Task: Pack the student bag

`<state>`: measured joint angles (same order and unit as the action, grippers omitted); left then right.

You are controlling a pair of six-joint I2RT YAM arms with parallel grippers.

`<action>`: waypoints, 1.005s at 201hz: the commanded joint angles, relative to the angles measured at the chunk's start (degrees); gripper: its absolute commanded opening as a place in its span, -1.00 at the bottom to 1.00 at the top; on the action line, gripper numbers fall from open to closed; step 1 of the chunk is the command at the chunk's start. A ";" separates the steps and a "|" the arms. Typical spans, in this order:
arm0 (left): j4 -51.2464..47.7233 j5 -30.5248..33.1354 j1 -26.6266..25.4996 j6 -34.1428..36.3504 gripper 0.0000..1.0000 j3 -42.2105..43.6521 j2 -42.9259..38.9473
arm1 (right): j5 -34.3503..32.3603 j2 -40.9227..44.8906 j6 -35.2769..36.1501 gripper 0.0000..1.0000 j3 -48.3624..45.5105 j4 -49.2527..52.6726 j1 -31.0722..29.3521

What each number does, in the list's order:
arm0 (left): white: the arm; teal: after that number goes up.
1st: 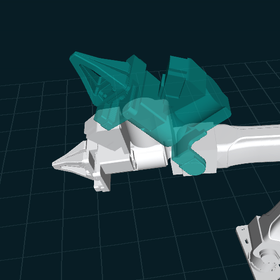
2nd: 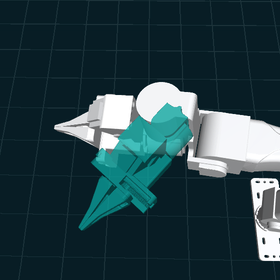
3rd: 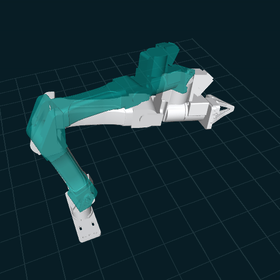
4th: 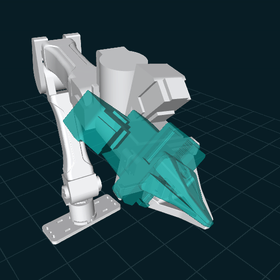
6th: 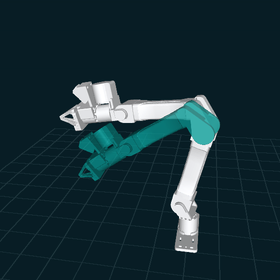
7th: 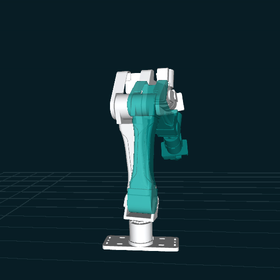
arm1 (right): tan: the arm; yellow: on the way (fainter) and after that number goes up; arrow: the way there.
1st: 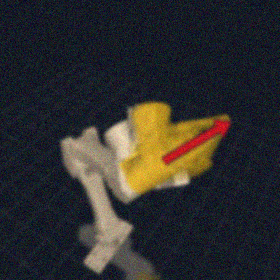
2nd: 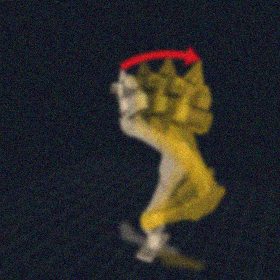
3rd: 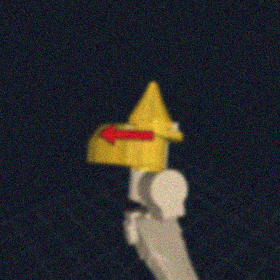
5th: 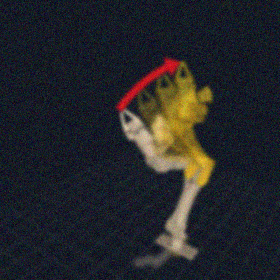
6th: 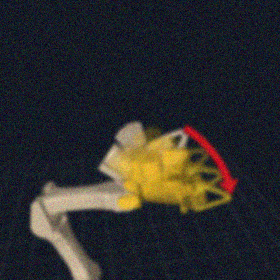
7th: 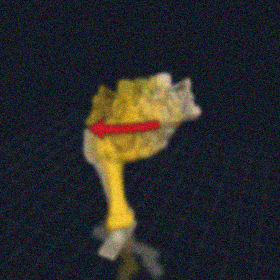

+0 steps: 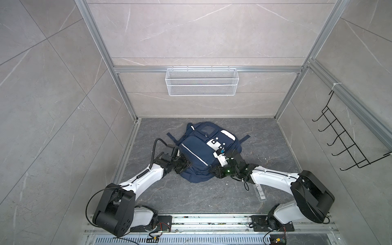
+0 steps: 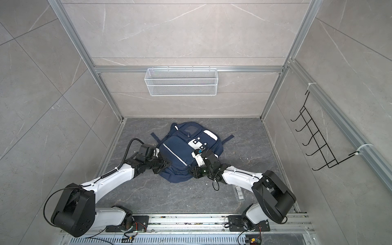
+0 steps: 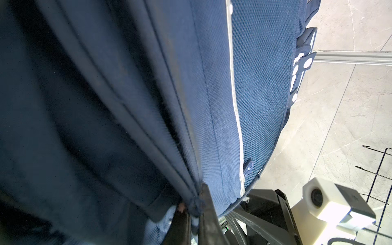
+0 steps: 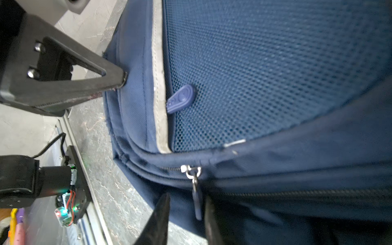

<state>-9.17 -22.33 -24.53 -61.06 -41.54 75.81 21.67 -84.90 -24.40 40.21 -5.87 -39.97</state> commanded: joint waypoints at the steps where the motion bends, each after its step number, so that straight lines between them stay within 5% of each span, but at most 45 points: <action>1: -0.58 0.00 -0.34 0.69 -1.00 -0.99 0.20 | -2.70 1.65 0.41 -0.66 -0.61 1.97 -0.21; 49: -0.58 -0.09 -0.42 0.70 -1.00 -1.06 0.31 | -3.86 1.37 0.41 -0.76 0.24 2.16 -0.21; 129: -0.59 -0.20 -0.49 0.41 -1.00 -1.19 -0.04 | -4.10 -1.68 0.15 -0.60 1.81 0.87 -0.47; 202: -0.03 -0.53 -0.57 0.27 -1.00 -1.66 1.18 | -4.38 -1.26 -0.21 -0.74 2.58 1.06 -1.92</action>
<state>-9.02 -22.35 -24.77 -61.10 -41.54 76.34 18.17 -86.17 -24.40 41.17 -4.82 -41.28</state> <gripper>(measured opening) 0.065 0.144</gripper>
